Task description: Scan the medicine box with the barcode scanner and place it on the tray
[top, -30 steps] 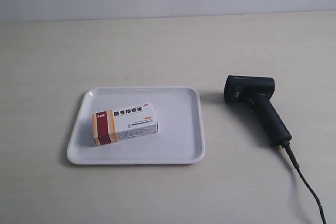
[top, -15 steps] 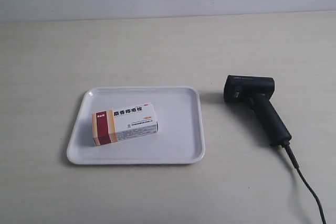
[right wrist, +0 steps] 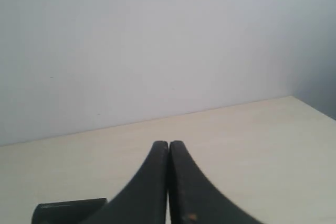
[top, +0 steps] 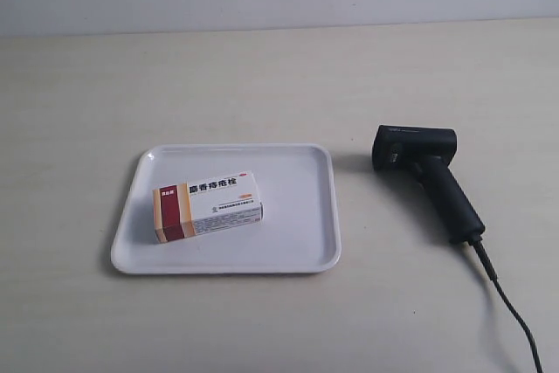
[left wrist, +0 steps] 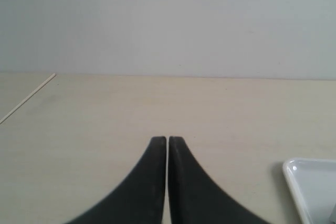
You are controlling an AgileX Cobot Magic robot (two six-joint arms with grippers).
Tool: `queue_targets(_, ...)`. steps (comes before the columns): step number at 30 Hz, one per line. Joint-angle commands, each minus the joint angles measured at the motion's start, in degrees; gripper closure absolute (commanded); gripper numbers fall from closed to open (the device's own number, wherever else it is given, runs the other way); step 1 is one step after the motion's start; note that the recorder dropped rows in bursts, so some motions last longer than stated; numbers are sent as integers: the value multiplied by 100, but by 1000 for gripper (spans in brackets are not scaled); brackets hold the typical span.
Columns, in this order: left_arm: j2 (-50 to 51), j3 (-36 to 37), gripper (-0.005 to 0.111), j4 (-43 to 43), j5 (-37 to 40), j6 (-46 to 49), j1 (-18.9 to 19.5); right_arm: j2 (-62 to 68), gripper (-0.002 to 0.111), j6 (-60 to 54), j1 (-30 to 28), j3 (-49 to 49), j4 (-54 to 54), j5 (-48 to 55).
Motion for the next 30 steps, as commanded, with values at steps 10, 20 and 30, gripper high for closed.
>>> queue_targets(10, -35, -2, 103, -60, -13, 18, 6, -40, 108, -608, -281, 28, -29, 206)
queue_targets(20, -35, -2, 103, -60, -13, 18, 6, -40, 108, -598, -281, 28, -29, 204)
queue_targets(30, -35, -2, 103, -60, -13, 18, 6, -40, 108, -597, -281, 28, -7, 204)
